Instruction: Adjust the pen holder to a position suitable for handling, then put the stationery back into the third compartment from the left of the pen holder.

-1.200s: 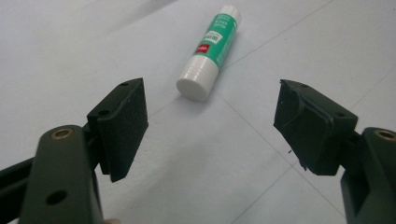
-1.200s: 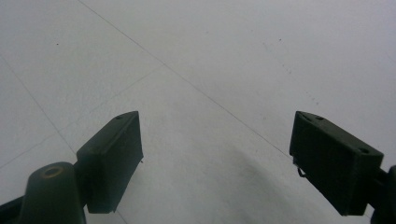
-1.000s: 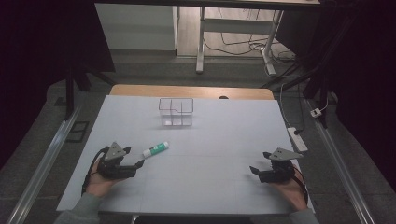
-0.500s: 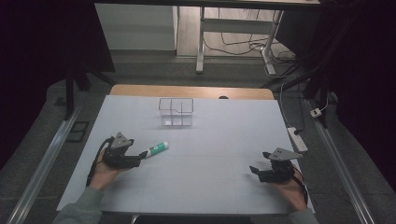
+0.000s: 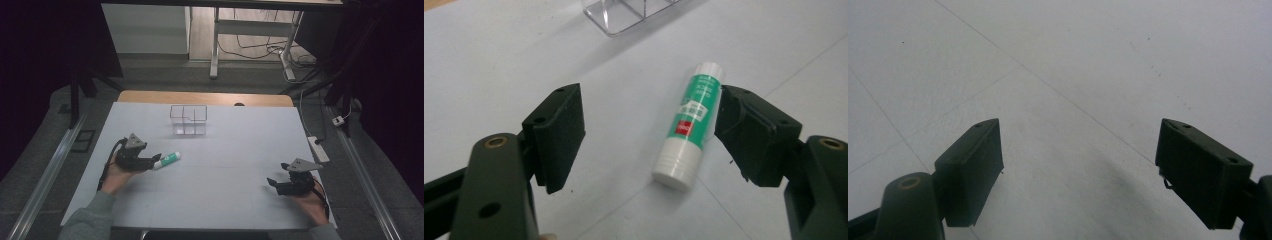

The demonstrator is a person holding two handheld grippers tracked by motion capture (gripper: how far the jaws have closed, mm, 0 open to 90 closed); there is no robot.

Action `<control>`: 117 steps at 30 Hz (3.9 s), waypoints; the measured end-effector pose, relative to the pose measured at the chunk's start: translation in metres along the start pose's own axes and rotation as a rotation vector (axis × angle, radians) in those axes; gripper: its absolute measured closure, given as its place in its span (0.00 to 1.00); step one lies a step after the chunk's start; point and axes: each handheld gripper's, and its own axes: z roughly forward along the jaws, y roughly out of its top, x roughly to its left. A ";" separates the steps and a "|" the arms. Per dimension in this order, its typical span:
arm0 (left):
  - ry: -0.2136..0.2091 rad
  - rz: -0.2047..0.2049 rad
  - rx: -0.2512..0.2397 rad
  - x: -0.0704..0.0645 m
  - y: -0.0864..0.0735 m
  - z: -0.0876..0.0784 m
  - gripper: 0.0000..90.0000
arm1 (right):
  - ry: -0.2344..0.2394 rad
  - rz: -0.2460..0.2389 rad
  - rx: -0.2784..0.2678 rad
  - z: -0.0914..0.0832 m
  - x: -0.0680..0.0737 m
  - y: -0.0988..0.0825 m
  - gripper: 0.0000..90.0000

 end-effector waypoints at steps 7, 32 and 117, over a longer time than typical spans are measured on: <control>0.004 -0.013 0.005 0.007 0.007 0.010 0.33 | -0.007 0.000 -0.001 -0.001 0.000 0.000 0.21; -0.124 0.165 0.235 0.000 0.046 0.011 0.32 | 0.002 -0.005 -0.005 -0.002 0.001 0.000 0.21; -0.208 0.355 0.437 -0.008 0.036 0.031 0.72 | -0.011 -0.013 -0.001 -0.003 0.002 0.000 0.23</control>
